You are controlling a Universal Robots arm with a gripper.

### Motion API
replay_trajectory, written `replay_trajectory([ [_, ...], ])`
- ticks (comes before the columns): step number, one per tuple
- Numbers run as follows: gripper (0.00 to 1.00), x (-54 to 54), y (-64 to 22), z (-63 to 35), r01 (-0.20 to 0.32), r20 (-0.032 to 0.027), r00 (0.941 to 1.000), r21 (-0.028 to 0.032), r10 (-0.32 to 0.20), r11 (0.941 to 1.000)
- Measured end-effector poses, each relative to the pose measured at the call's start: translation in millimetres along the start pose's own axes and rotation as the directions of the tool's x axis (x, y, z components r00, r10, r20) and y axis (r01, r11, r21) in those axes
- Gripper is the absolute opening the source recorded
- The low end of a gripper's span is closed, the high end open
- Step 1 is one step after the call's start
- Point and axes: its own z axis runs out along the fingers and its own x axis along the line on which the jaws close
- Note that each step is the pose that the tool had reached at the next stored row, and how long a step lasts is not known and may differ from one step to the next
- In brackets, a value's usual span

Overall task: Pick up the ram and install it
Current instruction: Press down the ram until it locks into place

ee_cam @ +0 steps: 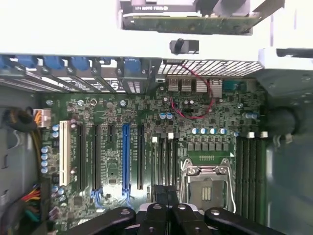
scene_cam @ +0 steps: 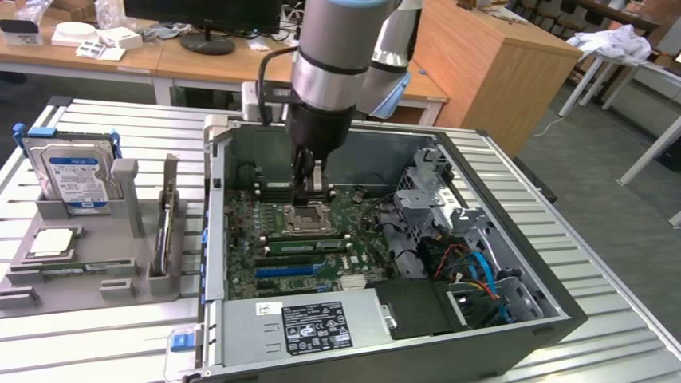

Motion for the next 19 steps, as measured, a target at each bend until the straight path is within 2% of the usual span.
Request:
replay_trajectory([
  [8, 0.11, -2.0, 0.2, -27.8, 0.000, -0.0020, 1.0000, 0.0000, 0.000, 1.0000],
  [12, 0.11, -2.7, 0.3, -37.8, 0.000, -0.0022, 1.0000, 0.0001, 0.000, 1.0000],
  [19, 0.11, -2.8, -0.7, -38.8, 0.000, -0.0025, 1.0000, 0.0000, 0.000, 1.0000],
])
